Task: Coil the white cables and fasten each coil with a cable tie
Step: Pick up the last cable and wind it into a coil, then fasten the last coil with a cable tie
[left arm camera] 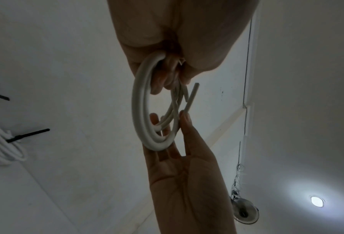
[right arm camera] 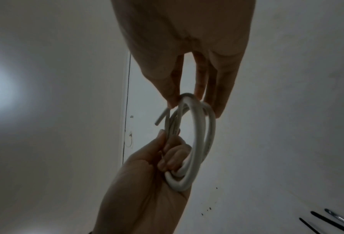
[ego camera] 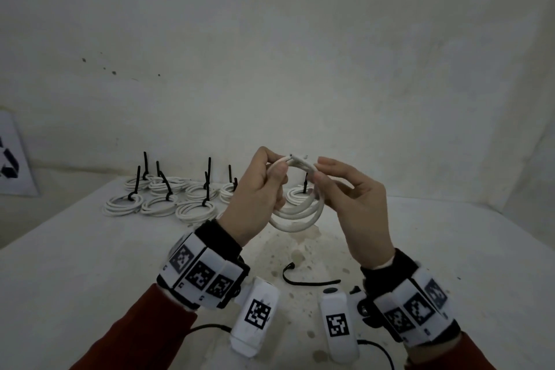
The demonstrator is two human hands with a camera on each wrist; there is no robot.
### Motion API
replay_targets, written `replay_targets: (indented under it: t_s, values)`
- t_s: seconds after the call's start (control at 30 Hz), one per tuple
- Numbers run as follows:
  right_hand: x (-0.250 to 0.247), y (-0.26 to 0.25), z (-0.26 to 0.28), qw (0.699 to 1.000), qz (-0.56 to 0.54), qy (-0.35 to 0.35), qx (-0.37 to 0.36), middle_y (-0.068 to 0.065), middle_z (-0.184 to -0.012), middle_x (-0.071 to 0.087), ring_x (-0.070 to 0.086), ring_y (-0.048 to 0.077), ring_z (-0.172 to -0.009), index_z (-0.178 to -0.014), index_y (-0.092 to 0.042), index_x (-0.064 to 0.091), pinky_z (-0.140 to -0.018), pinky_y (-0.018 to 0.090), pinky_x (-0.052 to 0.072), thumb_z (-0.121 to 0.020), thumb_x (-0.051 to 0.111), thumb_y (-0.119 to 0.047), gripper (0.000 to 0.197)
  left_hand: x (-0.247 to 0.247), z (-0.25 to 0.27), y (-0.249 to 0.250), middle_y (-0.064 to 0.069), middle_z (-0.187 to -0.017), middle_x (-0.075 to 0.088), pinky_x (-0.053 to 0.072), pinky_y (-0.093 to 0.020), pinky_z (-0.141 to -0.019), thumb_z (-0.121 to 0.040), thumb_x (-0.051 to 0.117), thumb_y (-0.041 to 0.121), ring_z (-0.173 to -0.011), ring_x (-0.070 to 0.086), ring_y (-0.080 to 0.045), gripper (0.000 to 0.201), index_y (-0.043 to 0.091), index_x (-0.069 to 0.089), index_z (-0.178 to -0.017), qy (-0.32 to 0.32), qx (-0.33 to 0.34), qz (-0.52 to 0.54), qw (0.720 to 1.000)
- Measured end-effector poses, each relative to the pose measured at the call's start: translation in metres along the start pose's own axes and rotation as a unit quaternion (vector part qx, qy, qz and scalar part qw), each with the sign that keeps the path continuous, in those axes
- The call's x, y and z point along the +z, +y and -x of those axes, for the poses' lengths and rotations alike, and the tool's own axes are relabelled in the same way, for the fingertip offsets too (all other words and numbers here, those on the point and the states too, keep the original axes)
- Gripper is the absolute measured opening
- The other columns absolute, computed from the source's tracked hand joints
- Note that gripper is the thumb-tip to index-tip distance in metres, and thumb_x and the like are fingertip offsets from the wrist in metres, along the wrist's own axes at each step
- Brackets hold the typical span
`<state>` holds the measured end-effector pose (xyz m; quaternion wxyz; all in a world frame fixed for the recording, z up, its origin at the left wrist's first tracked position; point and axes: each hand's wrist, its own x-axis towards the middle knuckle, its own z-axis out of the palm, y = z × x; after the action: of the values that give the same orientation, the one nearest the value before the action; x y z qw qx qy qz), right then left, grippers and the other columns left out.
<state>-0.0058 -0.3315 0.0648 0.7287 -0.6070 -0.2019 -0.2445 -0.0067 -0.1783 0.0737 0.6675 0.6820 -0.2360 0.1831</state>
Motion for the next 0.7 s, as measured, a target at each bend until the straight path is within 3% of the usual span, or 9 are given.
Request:
replay_targets:
  t_s: [0.13, 0.27, 0.37, 0.47, 0.6, 0.7]
  values:
    - [-0.005, 0.003, -0.001, 1.000, 0.019, -0.013, 0.012, 0.008, -0.097, 0.073, 0.069, 0.032, -0.079, -0.089, -0.007, 0.075, -0.073, 0.038, 0.057, -0.079, 0.073, -0.005, 0.010, -0.002, 0.001, -0.002, 0.016, -0.057, 0.039, 0.031, -0.019, -0.047, -0.101, 0.038, 0.018, -0.046, 0.030, -0.003, 0.017, 0.020, 0.042, -0.085, -0.025, -0.024, -0.006, 0.999]
    - [-0.004, 0.007, 0.003, 0.999, 0.052, -0.014, -0.001, 0.008, -0.085, 0.074, 0.067, 0.037, -0.079, -0.087, -0.015, 0.077, -0.074, 0.043, 0.055, -0.079, 0.076, -0.010, 0.009, 0.002, 0.003, 0.001, 0.012, -0.056, 0.033, 0.028, -0.019, -0.044, -0.098, 0.044, 0.031, -0.048, 0.026, -0.006, 0.013, 0.020, 0.045, -0.092, -0.006, -0.047, 0.006, 0.999]
    - [-0.001, 0.010, 0.004, 0.997, 0.072, -0.022, -0.011, 0.007, -0.087, 0.074, 0.068, 0.030, -0.076, -0.085, -0.020, 0.077, -0.071, 0.039, 0.055, -0.078, 0.077, -0.013, 0.010, 0.006, 0.004, -0.006, 0.010, -0.053, 0.031, 0.027, -0.019, -0.040, -0.094, 0.050, 0.039, -0.045, 0.026, -0.007, 0.024, 0.016, 0.045, -0.099, 0.043, -0.046, -0.016, 0.998]
    - [0.001, 0.011, 0.006, 0.995, 0.092, -0.039, -0.001, 0.007, -0.089, 0.073, 0.068, 0.022, -0.073, -0.085, -0.019, 0.076, -0.069, 0.032, 0.057, -0.078, 0.077, -0.013, 0.009, 0.006, 0.004, -0.017, 0.010, -0.051, 0.032, 0.025, -0.019, -0.038, -0.095, 0.052, 0.036, -0.043, 0.026, -0.007, 0.022, 0.015, 0.050, -0.093, 0.080, -0.082, 0.002, 0.993]
    - [-0.005, 0.024, 0.002, 0.988, 0.077, -0.098, 0.092, 0.009, -0.089, 0.074, 0.071, 0.024, -0.079, -0.096, -0.009, 0.075, -0.073, 0.031, 0.058, -0.089, 0.066, -0.018, 0.015, -0.007, 0.005, -0.033, 0.011, -0.051, 0.039, 0.028, -0.018, -0.039, -0.092, 0.056, 0.038, -0.040, 0.033, -0.004, 0.026, 0.017, 0.057, -0.078, 0.109, -0.122, -0.022, 0.986]
    - [-0.012, 0.050, -0.004, 0.959, 0.181, -0.108, 0.189, 0.008, -0.084, 0.072, 0.068, 0.022, -0.070, -0.093, -0.009, 0.068, -0.067, 0.034, 0.056, -0.092, 0.063, -0.027, 0.020, -0.023, 0.007, -0.045, 0.009, -0.055, 0.041, 0.029, -0.022, -0.046, -0.093, 0.056, 0.036, -0.043, 0.035, -0.004, 0.028, 0.020, 0.050, -0.071, 0.129, -0.114, -0.081, 0.982]
